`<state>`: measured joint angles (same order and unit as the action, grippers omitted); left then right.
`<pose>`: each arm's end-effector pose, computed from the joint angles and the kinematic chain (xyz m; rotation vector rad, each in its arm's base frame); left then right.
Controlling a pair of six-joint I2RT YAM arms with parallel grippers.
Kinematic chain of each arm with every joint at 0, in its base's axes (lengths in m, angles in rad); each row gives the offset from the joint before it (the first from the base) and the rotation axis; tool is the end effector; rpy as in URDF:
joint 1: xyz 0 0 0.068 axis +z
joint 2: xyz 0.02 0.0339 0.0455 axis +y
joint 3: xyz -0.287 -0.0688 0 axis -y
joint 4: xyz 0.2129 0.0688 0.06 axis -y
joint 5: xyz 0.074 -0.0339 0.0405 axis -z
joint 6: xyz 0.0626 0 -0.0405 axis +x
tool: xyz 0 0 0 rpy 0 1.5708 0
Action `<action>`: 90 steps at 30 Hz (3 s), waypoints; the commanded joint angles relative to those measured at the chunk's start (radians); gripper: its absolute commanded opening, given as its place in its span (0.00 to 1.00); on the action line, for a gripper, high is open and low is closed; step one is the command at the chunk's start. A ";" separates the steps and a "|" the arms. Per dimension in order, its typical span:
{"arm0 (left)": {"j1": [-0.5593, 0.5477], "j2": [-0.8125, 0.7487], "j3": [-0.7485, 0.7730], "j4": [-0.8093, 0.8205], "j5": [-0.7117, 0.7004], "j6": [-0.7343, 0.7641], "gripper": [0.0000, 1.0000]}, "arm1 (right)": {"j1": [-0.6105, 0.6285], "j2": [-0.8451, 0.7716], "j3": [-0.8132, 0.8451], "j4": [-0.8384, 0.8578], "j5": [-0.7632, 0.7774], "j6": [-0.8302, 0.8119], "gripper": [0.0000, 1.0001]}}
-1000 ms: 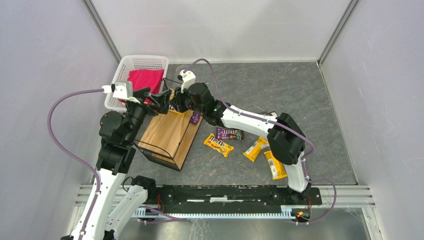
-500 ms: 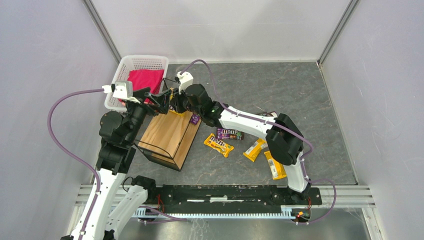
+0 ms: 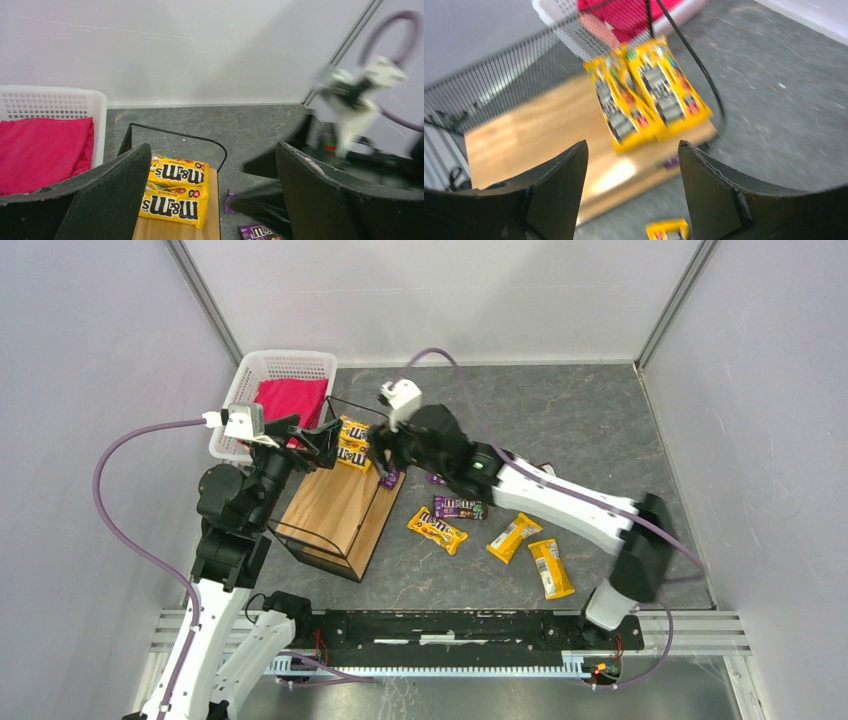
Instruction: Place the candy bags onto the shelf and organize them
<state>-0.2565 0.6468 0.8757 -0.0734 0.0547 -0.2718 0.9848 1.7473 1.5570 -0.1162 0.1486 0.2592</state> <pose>0.1148 -0.0336 0.4143 0.0348 1.4319 -0.4747 0.2402 0.3451 0.3737 -0.5878 1.8456 0.7084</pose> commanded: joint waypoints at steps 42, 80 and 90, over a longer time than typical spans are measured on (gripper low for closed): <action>0.003 0.001 0.002 0.032 0.005 0.037 1.00 | 0.411 0.132 -0.591 -0.760 0.776 0.115 0.59; 0.005 0.041 -0.001 0.033 0.007 0.031 1.00 | 0.224 -0.728 -0.610 -0.184 0.198 0.143 0.00; 0.005 0.020 -0.004 0.032 -0.023 0.031 1.00 | 0.080 -0.591 -0.553 0.359 -0.106 0.462 0.00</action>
<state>-0.2565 0.6853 0.8757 -0.0731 0.0540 -0.2726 1.0771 1.0599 0.9630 -0.0528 0.1982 0.5537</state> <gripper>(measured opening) 0.996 0.014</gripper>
